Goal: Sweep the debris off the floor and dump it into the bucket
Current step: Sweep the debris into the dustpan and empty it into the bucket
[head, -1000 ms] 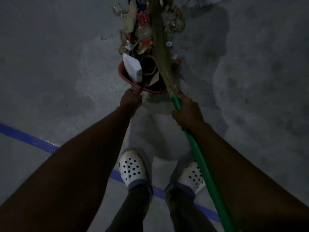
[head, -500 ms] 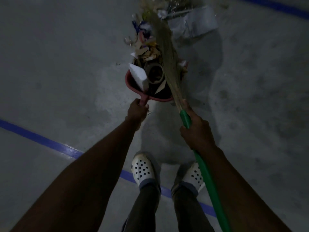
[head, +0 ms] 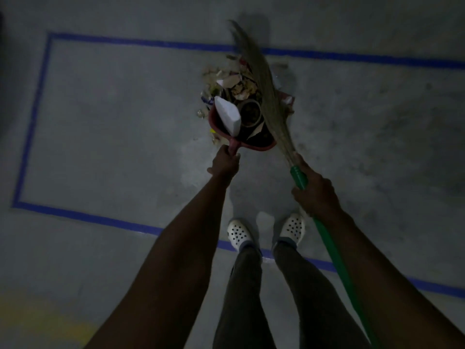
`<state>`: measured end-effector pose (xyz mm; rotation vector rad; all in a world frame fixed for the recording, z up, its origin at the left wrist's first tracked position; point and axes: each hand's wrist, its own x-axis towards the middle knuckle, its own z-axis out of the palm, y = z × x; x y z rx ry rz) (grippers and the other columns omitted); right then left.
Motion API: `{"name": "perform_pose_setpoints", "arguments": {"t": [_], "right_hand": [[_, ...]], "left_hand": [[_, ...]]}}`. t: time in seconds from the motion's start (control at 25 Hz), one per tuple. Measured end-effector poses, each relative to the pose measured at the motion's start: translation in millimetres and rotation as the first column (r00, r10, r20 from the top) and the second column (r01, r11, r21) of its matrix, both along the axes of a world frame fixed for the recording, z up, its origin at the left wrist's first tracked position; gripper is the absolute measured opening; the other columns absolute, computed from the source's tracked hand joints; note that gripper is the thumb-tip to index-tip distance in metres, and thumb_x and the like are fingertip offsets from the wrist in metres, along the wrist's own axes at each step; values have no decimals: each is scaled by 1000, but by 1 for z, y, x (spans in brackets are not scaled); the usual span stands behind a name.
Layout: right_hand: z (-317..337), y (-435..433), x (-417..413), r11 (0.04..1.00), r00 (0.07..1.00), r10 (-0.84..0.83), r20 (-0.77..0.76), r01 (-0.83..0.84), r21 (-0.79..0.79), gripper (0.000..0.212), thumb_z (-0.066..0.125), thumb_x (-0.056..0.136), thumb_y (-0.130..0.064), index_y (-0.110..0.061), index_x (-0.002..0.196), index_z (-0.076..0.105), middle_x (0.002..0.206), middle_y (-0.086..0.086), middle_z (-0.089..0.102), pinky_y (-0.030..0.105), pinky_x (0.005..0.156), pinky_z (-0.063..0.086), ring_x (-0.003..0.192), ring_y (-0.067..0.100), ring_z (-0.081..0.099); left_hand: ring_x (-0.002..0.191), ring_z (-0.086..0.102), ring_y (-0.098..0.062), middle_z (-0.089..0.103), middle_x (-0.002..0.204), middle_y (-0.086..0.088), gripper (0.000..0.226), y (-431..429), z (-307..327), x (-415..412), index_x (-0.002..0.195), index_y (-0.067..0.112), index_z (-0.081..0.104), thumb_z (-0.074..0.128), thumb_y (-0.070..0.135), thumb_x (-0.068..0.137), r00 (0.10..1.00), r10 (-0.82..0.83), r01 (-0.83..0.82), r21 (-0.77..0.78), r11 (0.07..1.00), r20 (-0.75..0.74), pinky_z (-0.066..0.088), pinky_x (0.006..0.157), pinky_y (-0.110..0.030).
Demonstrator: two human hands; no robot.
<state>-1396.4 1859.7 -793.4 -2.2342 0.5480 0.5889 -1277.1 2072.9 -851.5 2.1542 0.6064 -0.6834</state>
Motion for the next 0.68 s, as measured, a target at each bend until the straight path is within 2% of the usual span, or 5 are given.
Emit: {"name": "perform_pose_setpoints", "arguments": {"t": [0.2,0.28,0.44,0.56,0.68], "right_hand": [[108,-10,-24,996,996,-84,2,84,-31,94,65,89,-18,-58,153,11,108,14,66,42,75,60,84,32,65],[139,-11,-31,997,997,-79,17,79,-23,93,65,88,-18,-59,153,12,107,14,67,44,73,61,82,33,66],[195,-1,-44,997,997,-67,41,68,-28,94,64,88,-18,-64,150,11,106,12,65,43,66,61,76,32,66],[218,12,-54,998,997,-58,46,59,-36,92,62,89,-18,-61,153,10,109,13,64,43,70,61,79,34,66],[225,22,-58,997,998,-39,56,43,-69,92,61,89,-19,-58,154,10,110,16,64,40,73,60,83,34,64]], "left_hand": [[111,60,-30,66,118,-7,33,-20,124,-9,116,18,58,57,42,94,991,-129,128,30,991,36,41,104,-50],[113,59,-30,65,120,-8,37,-23,161,-17,119,15,58,58,44,94,989,-136,134,40,990,55,43,102,-45],[108,62,-32,66,117,-13,36,-13,212,-40,120,9,60,61,34,95,992,-61,69,-69,995,108,50,92,-42],[110,61,-34,65,119,-19,35,-2,234,-47,122,3,61,60,24,95,989,-61,76,-112,991,133,50,93,-43],[109,61,-36,64,119,-21,34,8,251,-45,122,2,60,57,24,95,989,-74,88,-108,990,128,49,91,-42]]}}
